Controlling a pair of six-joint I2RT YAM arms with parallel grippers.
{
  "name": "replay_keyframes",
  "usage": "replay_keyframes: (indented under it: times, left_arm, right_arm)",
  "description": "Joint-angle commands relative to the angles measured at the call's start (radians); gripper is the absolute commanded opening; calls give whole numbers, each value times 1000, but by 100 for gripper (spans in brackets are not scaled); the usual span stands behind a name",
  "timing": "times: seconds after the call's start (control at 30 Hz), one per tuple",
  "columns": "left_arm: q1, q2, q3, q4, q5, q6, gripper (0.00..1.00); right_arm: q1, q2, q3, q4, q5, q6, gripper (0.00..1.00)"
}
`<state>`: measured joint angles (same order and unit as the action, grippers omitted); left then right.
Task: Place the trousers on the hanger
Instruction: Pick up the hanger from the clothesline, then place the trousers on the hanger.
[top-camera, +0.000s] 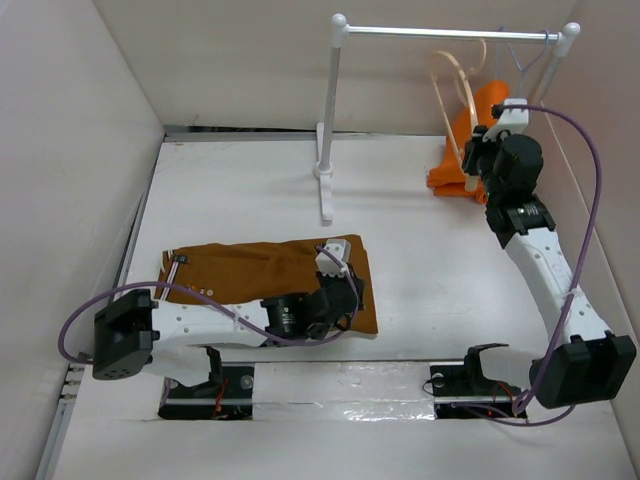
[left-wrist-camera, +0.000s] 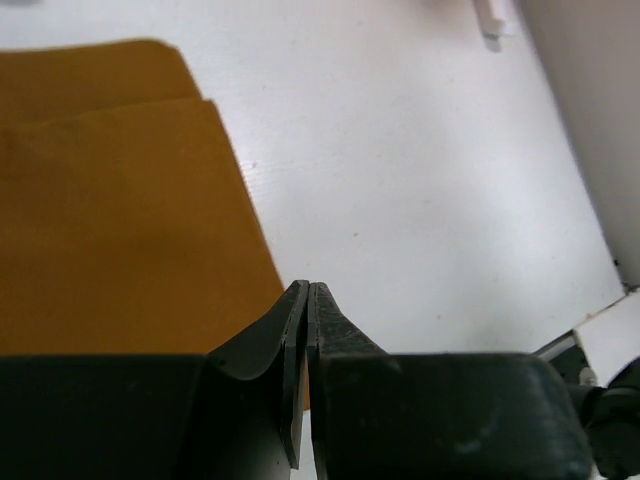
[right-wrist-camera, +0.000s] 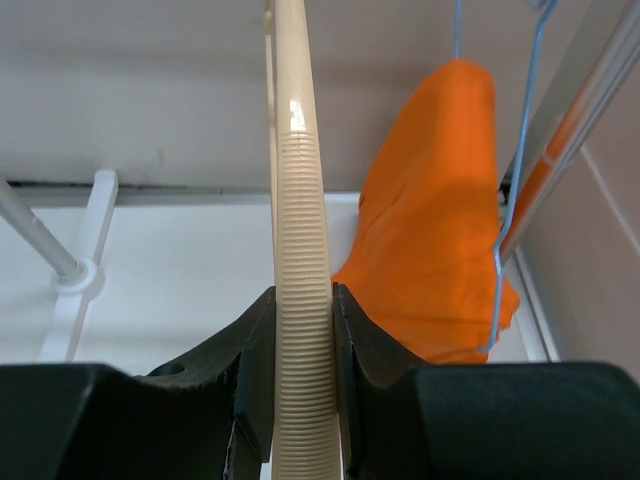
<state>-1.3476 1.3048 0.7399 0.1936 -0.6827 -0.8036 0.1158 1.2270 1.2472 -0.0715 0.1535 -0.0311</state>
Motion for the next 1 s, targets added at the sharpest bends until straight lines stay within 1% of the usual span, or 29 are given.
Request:
replay_keyframes:
  times: [0.0,0.07,0.1,0.13,0.17,0.2,0.23,0.3,0.33,0.37,0.4,0.43,0.5,0.57,0.6,0.63,0.73,0.77,0.9,0.97]
  left_arm:
    - [-5,-62,91,14,-31,93,0]
    - [-5,-75,127,12,-40,118,2]
    - [-5,-79,147,20,-46,141,5]
    - [-5,-84,157,27,-48,153,15]
    - [-5,-84,165,36,-55,167,20]
    - [-5,-84,179,46,-61,179,25]
    - [-5,-75,205,52,-64,208,34]
    - [14,-56,234,53,-60,224,40]
    - [51,-32,272,44,-46,224,43]
    - [74,-16,291,29,1,219,44]
    - [94,-3,324,12,20,221,44]
    - [128,28,340,13,31,225,44]
    - [163,63,387,29,80,241,45]
    - [203,140,436,35,129,257,45]
    - [203,171,472,12,135,273,45]
    - [214,239,548,-5,140,280,45]
    - [214,361,686,-60,181,297,45]
    - [214,385,708,-60,207,300,45]
    - [237,497,814,-80,215,305,46]
    - [260,572,895,-97,222,308,46]
  right_arm:
    - [16,-66,-98,108,30,28,0]
    - [16,-111,-147,113,32,65,0]
    - [25,-132,-201,110,26,68,0]
    - [45,-153,-233,108,26,74,0]
    - [59,-174,-271,117,30,88,0]
    - [76,-213,-346,124,41,95,0]
    - [94,-230,-385,128,53,103,0]
    - [154,-274,-461,130,92,138,0]
    - [174,-290,-541,137,104,145,0]
    - [194,-306,-581,142,122,163,0]
    - [226,-322,-618,145,150,178,0]
    - [238,-351,-682,144,153,189,0]
    - [278,-377,-736,139,152,220,0]
    - [309,-411,-802,136,146,246,0]
    - [326,-419,-819,139,159,253,0]
    - [356,-425,-831,138,168,258,0]
    - [390,-435,-850,113,225,272,0]
    - [406,-437,-848,96,233,281,0]
    - [458,-446,-873,93,257,296,0]
    - [467,-449,-894,105,273,304,0]
